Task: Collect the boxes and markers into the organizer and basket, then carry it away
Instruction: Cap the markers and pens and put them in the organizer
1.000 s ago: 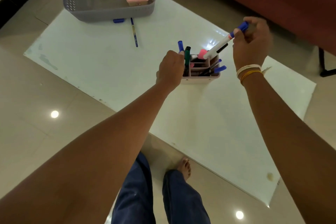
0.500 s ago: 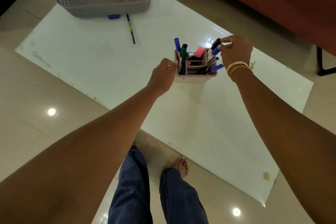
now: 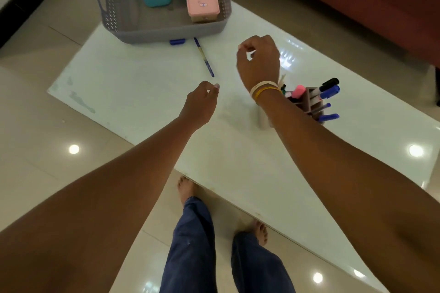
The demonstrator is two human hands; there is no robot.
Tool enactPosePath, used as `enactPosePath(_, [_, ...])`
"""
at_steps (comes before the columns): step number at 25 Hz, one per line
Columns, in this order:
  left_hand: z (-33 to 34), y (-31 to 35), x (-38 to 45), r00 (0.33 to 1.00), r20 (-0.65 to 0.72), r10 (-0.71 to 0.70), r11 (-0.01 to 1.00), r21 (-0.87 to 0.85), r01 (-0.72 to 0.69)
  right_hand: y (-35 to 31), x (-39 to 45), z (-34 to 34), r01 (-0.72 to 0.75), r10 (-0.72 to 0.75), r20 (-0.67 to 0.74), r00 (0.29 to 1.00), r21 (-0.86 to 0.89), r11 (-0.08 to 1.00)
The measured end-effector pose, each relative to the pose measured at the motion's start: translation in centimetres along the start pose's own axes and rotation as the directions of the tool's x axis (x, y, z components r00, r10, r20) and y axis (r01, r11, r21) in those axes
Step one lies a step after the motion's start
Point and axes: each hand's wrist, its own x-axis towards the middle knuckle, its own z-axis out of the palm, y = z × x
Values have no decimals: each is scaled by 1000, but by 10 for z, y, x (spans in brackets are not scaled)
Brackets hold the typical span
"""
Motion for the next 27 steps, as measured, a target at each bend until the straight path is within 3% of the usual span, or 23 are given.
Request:
enactPosePath(2, [-23,-11,19,1000,-25,13,999,43,-12,-15,8,45,-58,61,129,990,-28,998])
enactPosePath(6, [-61,-26,60,996,-84,17,995,99,-9,-23,27,104,-257,292,316,903,-147,955])
enactPosePath(9, [-77,-26,95,988,-136,-72,997,-29,69,-13,26,127,-268,350,355,867,-259,928])
enactPosePath(10, [-79,-25,107,975,-133,-181,967,-202,152,-8,21,131,-252,351,365,863,-291,923])
enactPosePath(12, [-81,-20,128,916,18,-400,759,-554,342,1,12,135,-213,330,364,871,-324,922])
enactPosePath(14, [-81,-17,146,887,118,-447,626,-667,404,6,6,138,-179,304,351,886,-345,921])
enactPosePath(18, [-71,0,171,858,44,-512,478,-815,328,11,1,140,-168,276,319,907,-328,930])
enactPosePath(23, [-47,2,185,805,-169,-569,601,-754,267,9,-3,148,-274,346,227,910,-297,915])
enactPosePath(27, [-46,-2,194,787,-243,-568,677,-681,278,10,-1,150,-290,365,223,904,-306,907])
